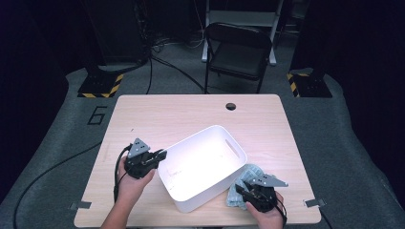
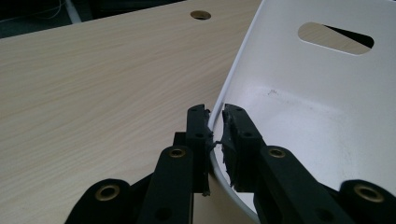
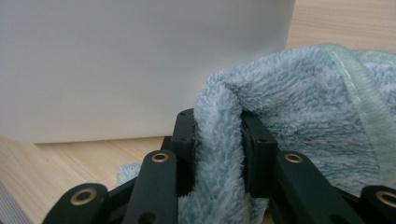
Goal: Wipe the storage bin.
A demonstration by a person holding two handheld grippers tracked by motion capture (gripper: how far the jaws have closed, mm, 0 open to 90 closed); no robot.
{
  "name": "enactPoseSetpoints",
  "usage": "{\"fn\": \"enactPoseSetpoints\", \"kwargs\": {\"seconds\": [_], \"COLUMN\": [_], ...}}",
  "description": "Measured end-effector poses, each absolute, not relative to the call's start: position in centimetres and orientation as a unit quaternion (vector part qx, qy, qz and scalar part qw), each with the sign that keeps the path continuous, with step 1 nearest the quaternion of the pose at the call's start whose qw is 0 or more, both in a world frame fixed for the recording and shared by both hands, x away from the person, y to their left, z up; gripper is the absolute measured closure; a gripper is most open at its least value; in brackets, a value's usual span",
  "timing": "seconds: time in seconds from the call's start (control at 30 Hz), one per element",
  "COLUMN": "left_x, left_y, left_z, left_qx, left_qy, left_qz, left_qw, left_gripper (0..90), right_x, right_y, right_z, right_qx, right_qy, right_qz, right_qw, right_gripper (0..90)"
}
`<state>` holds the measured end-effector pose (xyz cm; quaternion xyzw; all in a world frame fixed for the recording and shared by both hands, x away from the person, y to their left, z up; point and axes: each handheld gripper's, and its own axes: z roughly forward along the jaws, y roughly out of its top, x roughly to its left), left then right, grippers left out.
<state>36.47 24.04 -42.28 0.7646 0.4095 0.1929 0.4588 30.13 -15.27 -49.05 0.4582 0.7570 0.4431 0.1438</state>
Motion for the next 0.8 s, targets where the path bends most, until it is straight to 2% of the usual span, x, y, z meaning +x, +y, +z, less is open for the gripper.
{"fn": "enactPoseSetpoints", "kwargs": {"seconds": [0.43, 0.63, 0.8], "left_x": [36.4, 36.3, 36.3], "left_y": [24.0, 24.0, 23.9], "left_z": [-42.3, -42.3, -42.3], "left_qx": [0.766, 0.768, 0.767], "left_qy": [0.409, 0.406, 0.407], "left_qz": [0.194, 0.193, 0.193], "left_qw": [0.458, 0.456, 0.457], "left_gripper": [80.5, 80.6, 80.5], "right_x": [28.7, 29.1, 29.7], "right_y": [-15.3, -15.3, -15.0], "right_z": [-45.2, -46.0, -48.0], "right_qx": [0.436, 0.437, 0.45], "right_qy": [0.731, 0.736, 0.75], "right_qz": [0.494, 0.488, 0.462], "right_qw": [0.177, 0.168, 0.146], "right_gripper": [69.4, 69.4, 69.4]}}
